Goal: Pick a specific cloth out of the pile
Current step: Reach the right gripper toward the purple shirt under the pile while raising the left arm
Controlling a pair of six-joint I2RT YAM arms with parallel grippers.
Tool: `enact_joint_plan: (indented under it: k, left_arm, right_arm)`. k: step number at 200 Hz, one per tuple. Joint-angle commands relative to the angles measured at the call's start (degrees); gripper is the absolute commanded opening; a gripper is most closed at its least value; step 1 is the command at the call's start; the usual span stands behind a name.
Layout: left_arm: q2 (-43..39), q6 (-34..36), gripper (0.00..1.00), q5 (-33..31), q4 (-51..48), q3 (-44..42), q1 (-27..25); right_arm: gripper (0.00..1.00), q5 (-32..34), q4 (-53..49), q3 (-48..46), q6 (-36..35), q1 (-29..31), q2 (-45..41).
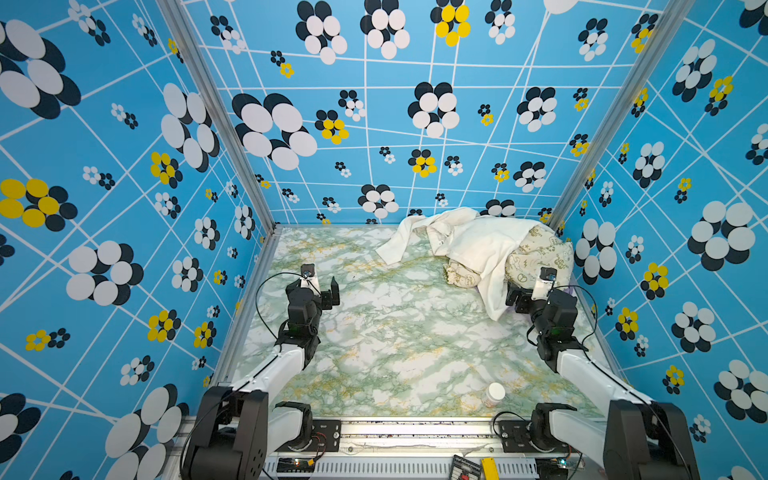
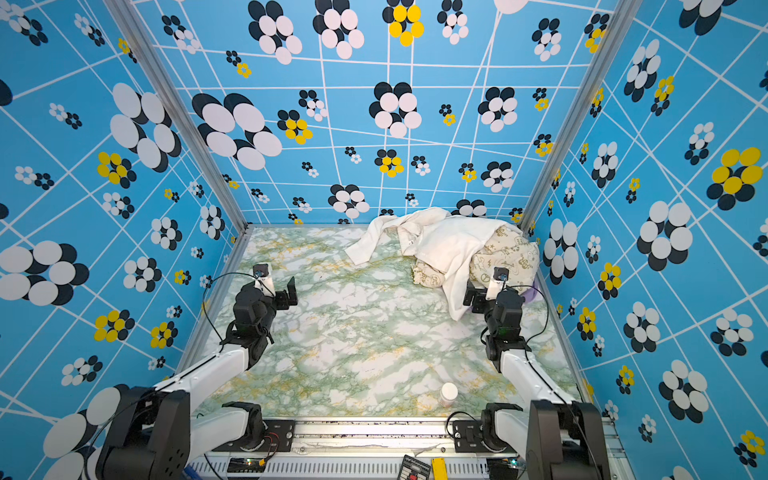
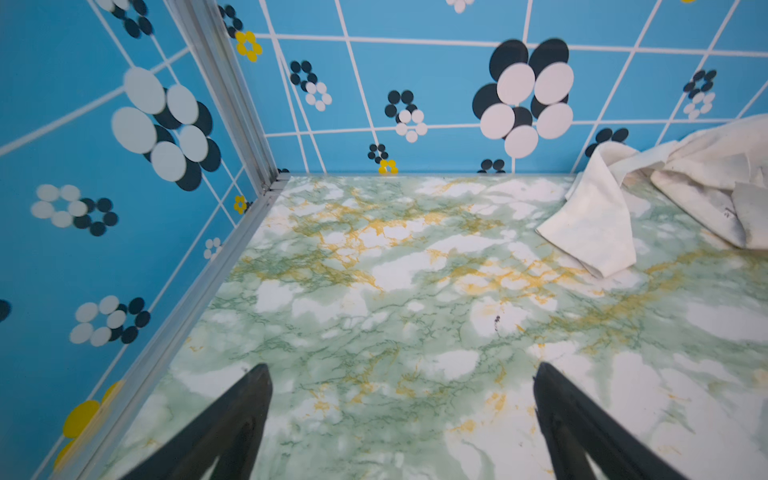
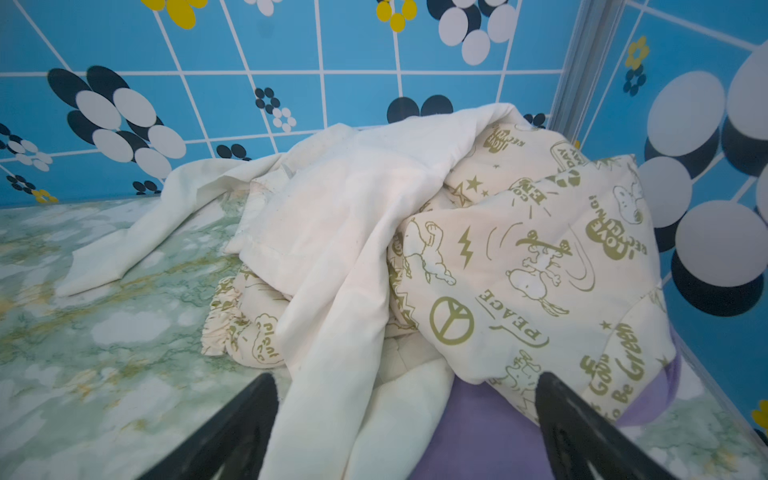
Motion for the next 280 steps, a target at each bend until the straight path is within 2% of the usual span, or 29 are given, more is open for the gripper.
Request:
enact_joint_plan:
  k: [1,18,31,49,81,100,113,145,201,247,280]
  left_arm:
    - [-6.2,-4.0,0.99,-5.4,-14.2,4.2,0.2]
    - [-11.5,-10.9,0.99,-9.2,-24.9,7.4,0.5]
    - [-14.9,-13.9,0.99,-9.6,-25.8,7.2,1.4]
    - [-16.6,-15.8,0.99,-3.3,-25.1,7.2,3.3]
    - [-11.3,-14.2,0.99,5.2,-39.7,17.4,3.8]
    - [-7.6,-11.8,0.99,12.8,-45.5,22.5,3.6]
    - [-5.2,-11.3,0.99,15.3,-48.6,25.5,2.9]
    - [-2.9,-11.2,0.99,19.6,-48.9,27.3,0.1]
    - [0.4,-10.8,0.99,25.5,-48.8,29.6,-5.0]
    - [0.0,-10.2,0.99,26.7,-47.4,30.2,-9.4]
    - [0.5,-11.3,0.99,27.6,-45.8,30.9,-10.6]
  right_arm:
    - [0.99,2.7,-15.1,-0.5,-0.7,0.4,-7.8]
    - [0.99,7.7,-19.4,-0.6,1.5,0.4,-13.4]
    - [0.99,10.8,-22.1,0.4,4.3,0.4,-15.6]
    - [0.99,11.7,-25.9,3.1,5.3,0.3,-15.9]
    - [0.99,14.7,-35.4,10.8,9.0,0.1,-10.5]
    - [0.99,12.7,-40.1,15.5,10.6,-0.5,-5.9]
    - [0.99,10.6,-42.6,18.3,11.9,-1.0,-2.9]
    - [0.99,7.4,-43.8,21.8,19.6,-3.5,1.4]
    - [0.97,1.2,-36.5,18.0,38.3,-9.0,1.6]
    - [0.84,-0.6,-32.1,15.0,52.7,-11.2,5.8]
    - [0.71,-0.8,-33.1,14.2,59.2,-11.4,8.6]
